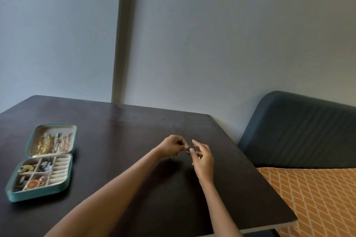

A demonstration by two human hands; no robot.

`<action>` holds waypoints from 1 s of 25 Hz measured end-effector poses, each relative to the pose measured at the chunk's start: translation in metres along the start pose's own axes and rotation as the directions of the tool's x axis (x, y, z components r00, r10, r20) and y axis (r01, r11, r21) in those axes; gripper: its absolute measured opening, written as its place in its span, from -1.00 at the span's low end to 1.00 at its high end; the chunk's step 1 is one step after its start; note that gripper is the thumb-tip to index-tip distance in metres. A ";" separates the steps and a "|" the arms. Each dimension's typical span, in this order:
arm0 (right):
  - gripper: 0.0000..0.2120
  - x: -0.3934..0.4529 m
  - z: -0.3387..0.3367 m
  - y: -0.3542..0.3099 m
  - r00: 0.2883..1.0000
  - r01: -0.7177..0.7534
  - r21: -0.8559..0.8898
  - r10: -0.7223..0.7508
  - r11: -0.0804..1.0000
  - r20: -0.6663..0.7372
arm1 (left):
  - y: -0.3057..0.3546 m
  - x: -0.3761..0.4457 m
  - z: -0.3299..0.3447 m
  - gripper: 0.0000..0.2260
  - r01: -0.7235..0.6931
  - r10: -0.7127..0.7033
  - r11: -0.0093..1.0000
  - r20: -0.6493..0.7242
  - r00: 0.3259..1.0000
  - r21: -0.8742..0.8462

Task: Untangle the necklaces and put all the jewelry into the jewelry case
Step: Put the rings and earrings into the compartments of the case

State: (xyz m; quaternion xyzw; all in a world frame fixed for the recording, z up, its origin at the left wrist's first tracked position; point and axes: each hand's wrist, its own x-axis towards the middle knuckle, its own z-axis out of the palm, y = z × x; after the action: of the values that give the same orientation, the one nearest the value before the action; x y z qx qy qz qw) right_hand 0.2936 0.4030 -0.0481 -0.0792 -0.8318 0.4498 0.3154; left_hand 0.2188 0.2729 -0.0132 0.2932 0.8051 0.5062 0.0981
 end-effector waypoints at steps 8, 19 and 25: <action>-0.84 -0.022 0.054 -0.065 0.981 0.051 0.168 -0.081 0.984 0.175 | -0.004 -0.071 -0.086 -0.84 0.008 0.002 0.991 -0.075 0.997 0.135; -0.86 -0.066 0.175 -0.172 0.813 0.210 0.226 -0.298 0.951 0.501 | -0.053 -0.189 -0.229 -0.90 0.173 -0.117 0.928 -0.181 0.976 0.330; -0.81 -0.081 0.199 -0.180 0.722 0.294 0.148 -0.320 0.944 0.613 | -0.077 -0.207 -0.252 -0.85 0.151 -0.158 0.836 -0.031 0.987 0.527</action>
State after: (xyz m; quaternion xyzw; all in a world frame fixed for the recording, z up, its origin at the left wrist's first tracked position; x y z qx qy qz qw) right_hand 0.2660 0.1257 -0.0200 0.2207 -0.8812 0.4082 0.0907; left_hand 0.2433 -0.0607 0.0087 0.2465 0.9333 0.2542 0.0596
